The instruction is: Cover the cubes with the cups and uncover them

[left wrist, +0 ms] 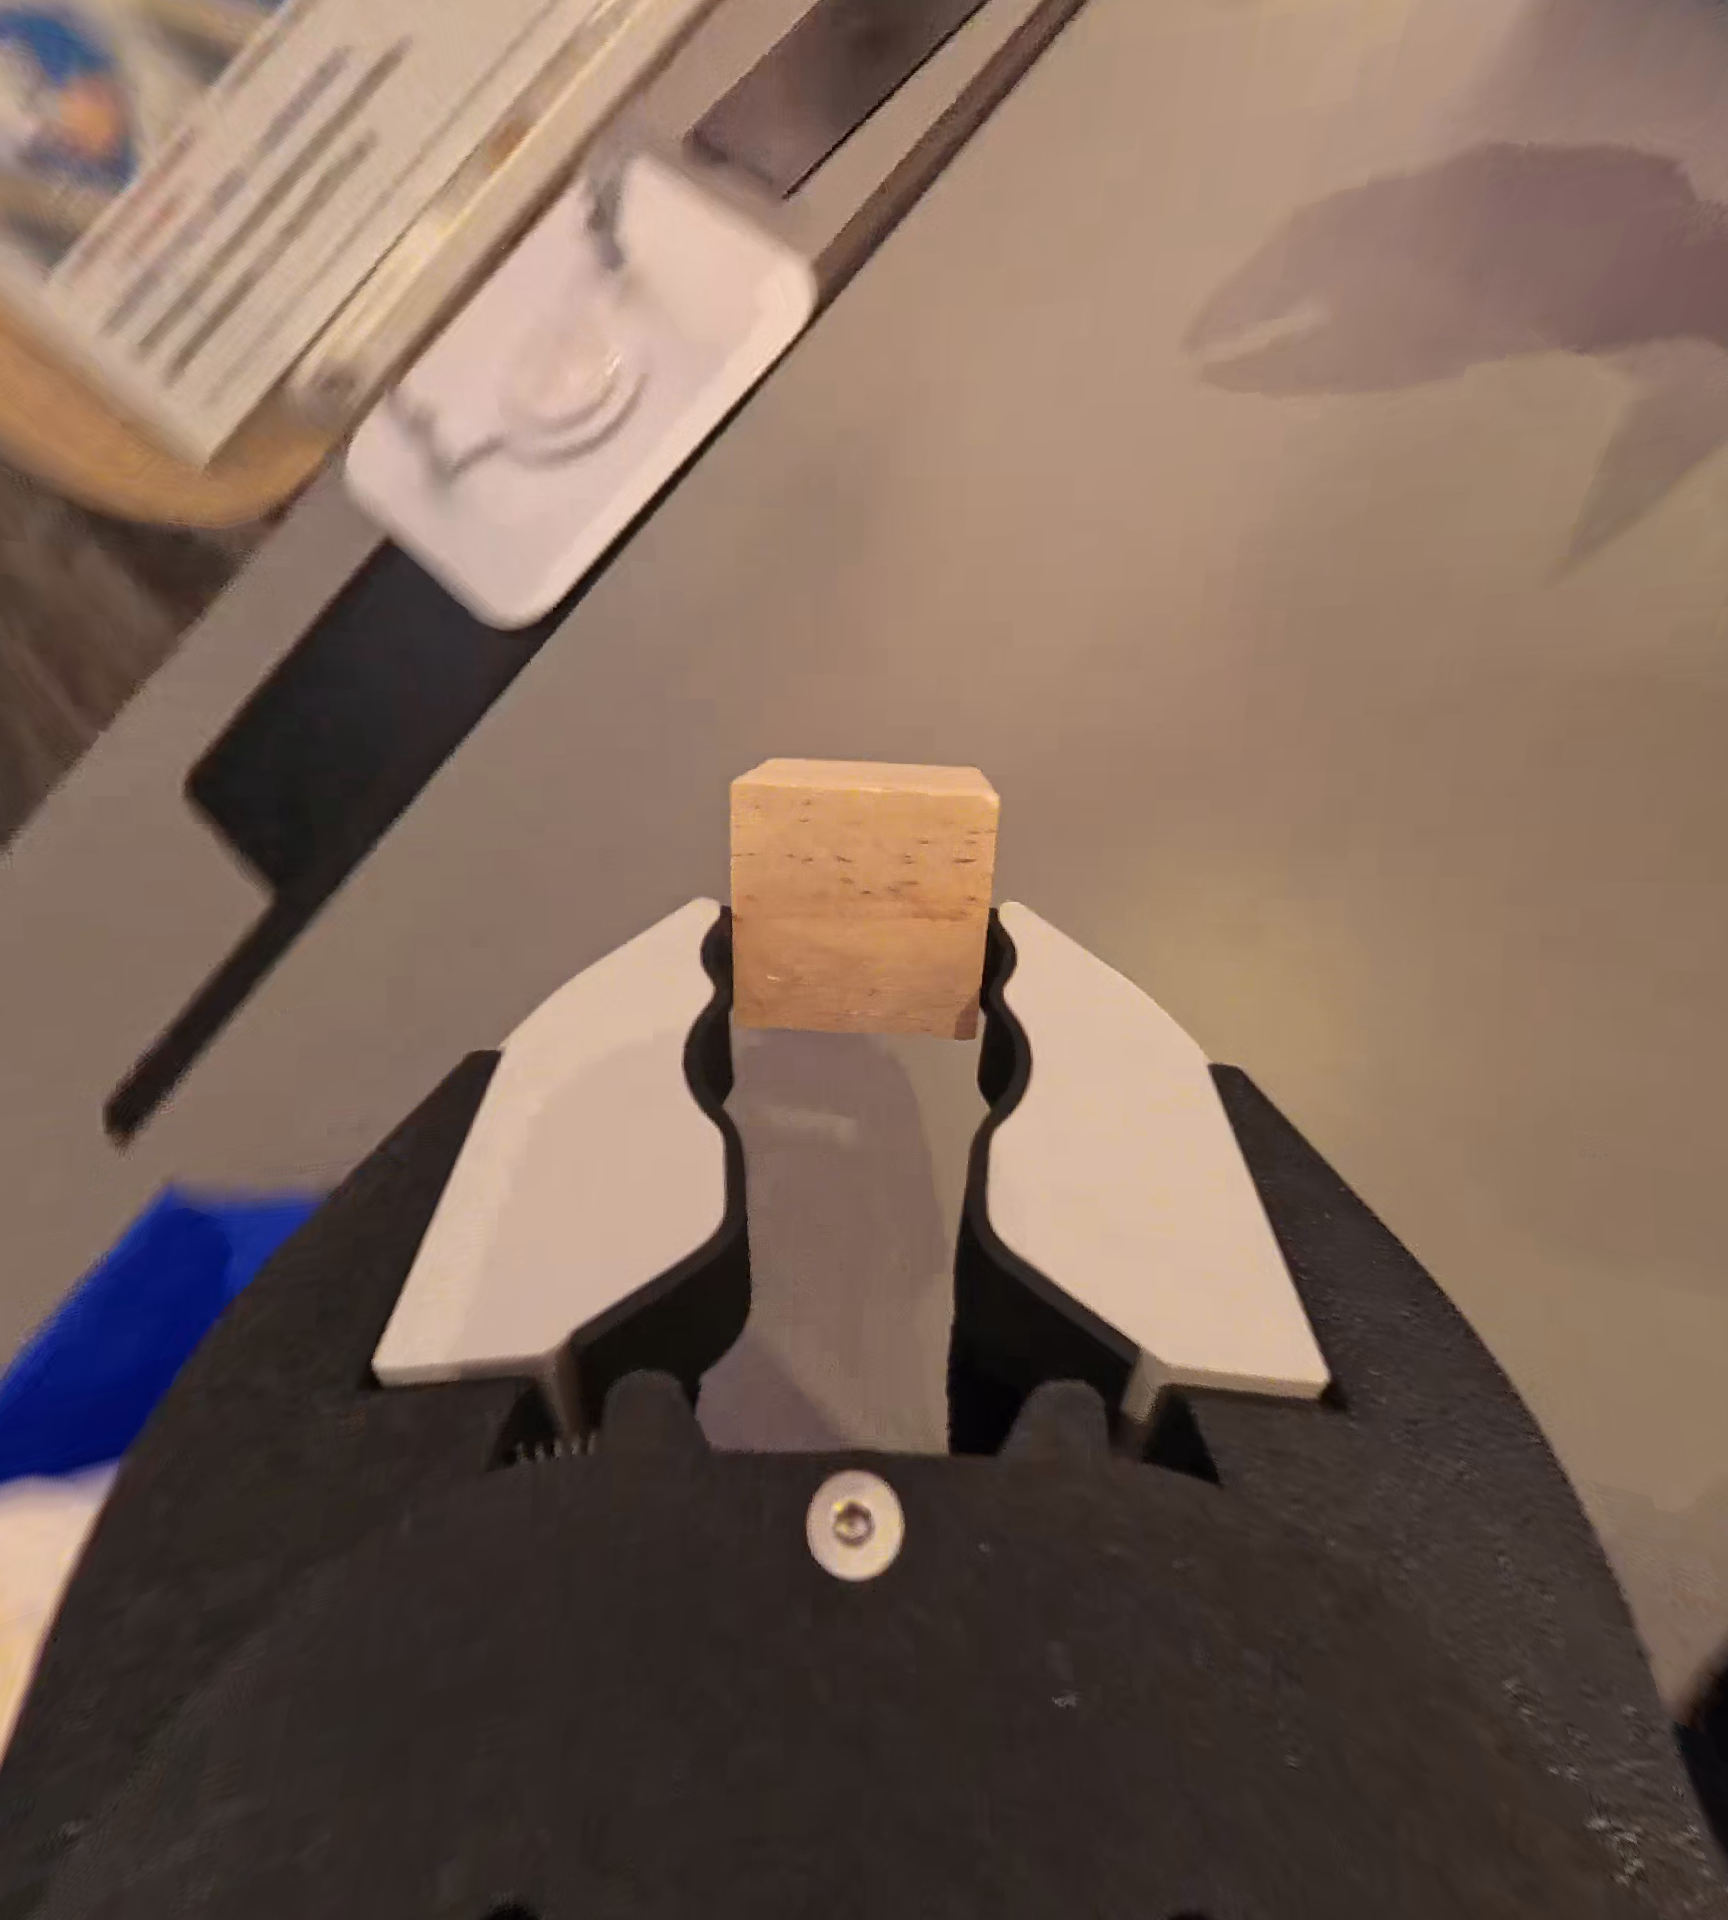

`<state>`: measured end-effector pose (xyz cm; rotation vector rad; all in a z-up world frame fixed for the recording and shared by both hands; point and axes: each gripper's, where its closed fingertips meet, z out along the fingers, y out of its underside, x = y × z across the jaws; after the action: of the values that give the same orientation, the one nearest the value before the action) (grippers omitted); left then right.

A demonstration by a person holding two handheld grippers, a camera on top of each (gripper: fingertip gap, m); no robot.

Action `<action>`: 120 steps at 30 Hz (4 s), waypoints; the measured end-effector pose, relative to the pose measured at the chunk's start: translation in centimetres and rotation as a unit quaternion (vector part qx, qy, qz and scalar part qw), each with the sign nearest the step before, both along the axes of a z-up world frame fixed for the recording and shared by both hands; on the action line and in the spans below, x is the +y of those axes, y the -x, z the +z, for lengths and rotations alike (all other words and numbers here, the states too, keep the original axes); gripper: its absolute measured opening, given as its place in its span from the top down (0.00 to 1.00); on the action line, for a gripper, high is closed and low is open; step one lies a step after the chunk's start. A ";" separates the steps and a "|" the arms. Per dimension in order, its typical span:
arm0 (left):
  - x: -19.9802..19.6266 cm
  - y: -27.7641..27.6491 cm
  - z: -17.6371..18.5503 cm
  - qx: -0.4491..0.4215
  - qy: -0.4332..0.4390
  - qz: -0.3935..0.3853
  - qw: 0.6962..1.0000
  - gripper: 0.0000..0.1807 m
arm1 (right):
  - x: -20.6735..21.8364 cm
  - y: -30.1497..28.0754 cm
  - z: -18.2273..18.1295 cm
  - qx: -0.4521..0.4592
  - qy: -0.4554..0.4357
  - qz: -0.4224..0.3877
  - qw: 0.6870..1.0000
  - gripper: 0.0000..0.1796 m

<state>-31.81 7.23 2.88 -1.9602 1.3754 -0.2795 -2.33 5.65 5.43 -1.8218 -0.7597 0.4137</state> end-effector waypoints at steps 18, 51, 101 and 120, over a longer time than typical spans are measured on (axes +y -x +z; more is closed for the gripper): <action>-5.3 -30.8 -12.5 0.097 0.038 -0.310 0.945 0.76 | -10.6 -7.6 -3.1 -0.092 0.180 -0.163 0.966 1.00; -5.1 -32.7 -16.5 0.201 0.088 -0.297 0.929 0.60 | -11.2 -8.4 -4.1 -0.066 0.196 -0.150 0.967 1.00; 1.7 36.0 -15.7 0.143 0.206 0.453 0.855 0.60 | -10.3 -8.2 -5.8 -0.105 0.248 -0.137 0.953 1.00; 3.4 29.6 0.7 0.040 0.005 0.360 0.932 0.75 | -10.3 -8.7 -5.8 -0.104 0.250 -0.148 0.951 1.00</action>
<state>-61.43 10.66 3.56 -2.3499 0.6141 0.1426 6.34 -4.65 -0.37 -2.4453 -0.5340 0.2290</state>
